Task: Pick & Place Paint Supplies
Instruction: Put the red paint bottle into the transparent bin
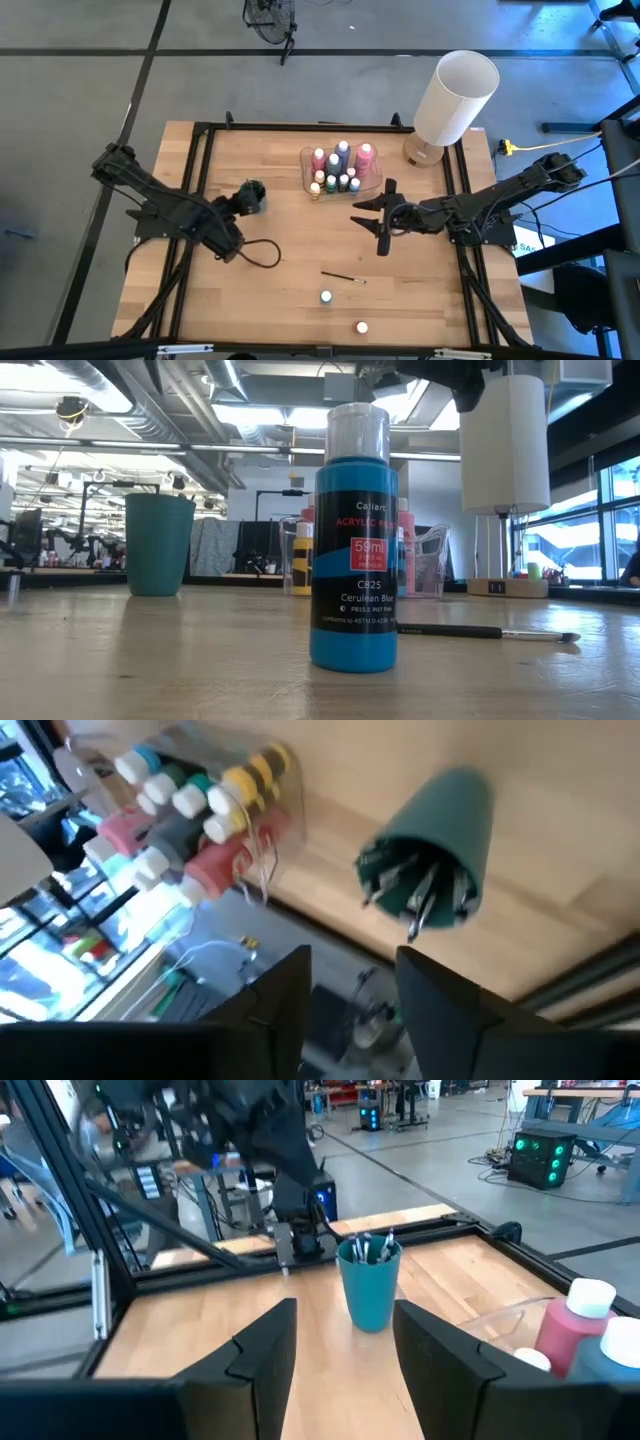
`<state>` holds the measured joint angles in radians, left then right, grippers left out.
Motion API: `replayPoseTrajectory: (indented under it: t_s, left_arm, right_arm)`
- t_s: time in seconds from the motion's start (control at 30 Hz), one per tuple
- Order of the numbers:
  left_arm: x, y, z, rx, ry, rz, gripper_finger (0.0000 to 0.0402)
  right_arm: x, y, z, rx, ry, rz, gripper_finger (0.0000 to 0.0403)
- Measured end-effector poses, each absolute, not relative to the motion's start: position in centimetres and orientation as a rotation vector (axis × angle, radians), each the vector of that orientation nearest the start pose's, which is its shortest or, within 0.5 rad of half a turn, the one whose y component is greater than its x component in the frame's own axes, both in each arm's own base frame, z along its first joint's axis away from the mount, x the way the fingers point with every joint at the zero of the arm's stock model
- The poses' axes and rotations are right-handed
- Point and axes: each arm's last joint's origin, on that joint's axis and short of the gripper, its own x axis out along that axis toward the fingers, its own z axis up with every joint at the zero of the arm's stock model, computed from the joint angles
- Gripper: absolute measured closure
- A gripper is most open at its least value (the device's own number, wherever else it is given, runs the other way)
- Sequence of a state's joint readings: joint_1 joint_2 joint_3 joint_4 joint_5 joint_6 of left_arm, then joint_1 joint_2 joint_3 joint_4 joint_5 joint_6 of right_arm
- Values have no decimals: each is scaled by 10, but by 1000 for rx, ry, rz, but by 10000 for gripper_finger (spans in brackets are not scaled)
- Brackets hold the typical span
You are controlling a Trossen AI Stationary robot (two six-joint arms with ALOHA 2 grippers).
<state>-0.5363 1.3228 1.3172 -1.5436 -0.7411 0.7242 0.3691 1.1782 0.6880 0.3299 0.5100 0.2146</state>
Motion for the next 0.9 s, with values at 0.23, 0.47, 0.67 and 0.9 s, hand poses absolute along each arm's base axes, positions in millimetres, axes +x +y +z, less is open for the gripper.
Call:
replayPoseTrajectory:
  t_s: [0.23, 0.47, 0.67, 0.9]
  left_arm:
    - [180, -95, 330, 1469, 1291, -351, 230]
    - [192, -101, 334, 1215, 1131, -41, 222]
    - [202, -98, 335, 851, 1042, 178, 221]
    - [205, -92, 333, 626, 1066, 213, 221]
  right_arm:
    - [242, 79, 265, 76, 186, -131, 233]
    - [245, 80, 282, -113, 105, -126, 233]
    - [247, 76, 309, -199, 28, -298, 233]
    - [247, 83, 301, -54, 116, -156, 233]
